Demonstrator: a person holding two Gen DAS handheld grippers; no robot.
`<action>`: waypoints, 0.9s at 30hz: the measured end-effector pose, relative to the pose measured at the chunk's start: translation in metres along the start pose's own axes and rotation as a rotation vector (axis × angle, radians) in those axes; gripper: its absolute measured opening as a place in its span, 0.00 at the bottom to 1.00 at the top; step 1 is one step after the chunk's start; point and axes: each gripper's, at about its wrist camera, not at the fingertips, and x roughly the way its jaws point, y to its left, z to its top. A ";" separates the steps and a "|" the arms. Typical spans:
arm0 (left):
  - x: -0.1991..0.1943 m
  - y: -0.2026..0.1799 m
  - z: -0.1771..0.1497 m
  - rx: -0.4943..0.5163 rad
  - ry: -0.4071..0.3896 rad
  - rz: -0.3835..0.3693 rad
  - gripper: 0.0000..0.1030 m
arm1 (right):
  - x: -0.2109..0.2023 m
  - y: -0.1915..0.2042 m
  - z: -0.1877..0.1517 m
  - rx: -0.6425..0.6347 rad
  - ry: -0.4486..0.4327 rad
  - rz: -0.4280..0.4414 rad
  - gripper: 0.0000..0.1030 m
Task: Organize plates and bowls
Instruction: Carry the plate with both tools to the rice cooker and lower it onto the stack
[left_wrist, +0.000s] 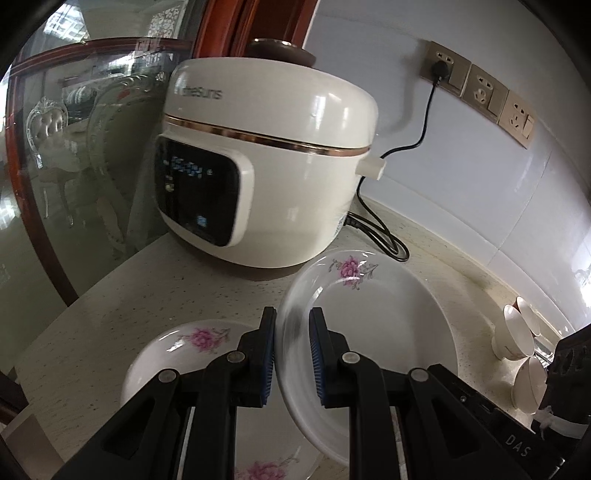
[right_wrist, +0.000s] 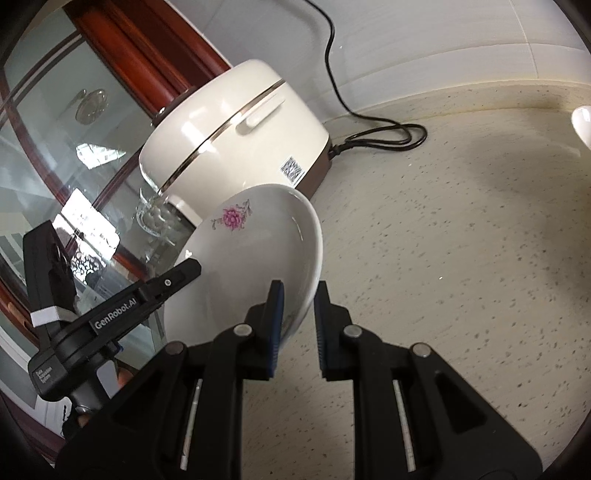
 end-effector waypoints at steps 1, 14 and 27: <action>-0.003 0.003 -0.001 0.000 -0.003 0.003 0.18 | 0.002 0.002 -0.001 -0.006 0.004 0.001 0.19; -0.017 0.032 -0.012 -0.043 0.004 -0.012 0.18 | -0.006 0.039 -0.009 -0.071 -0.037 -0.002 0.19; -0.033 0.080 -0.016 -0.084 -0.012 -0.045 0.18 | 0.012 0.081 -0.043 -0.053 -0.021 -0.048 0.19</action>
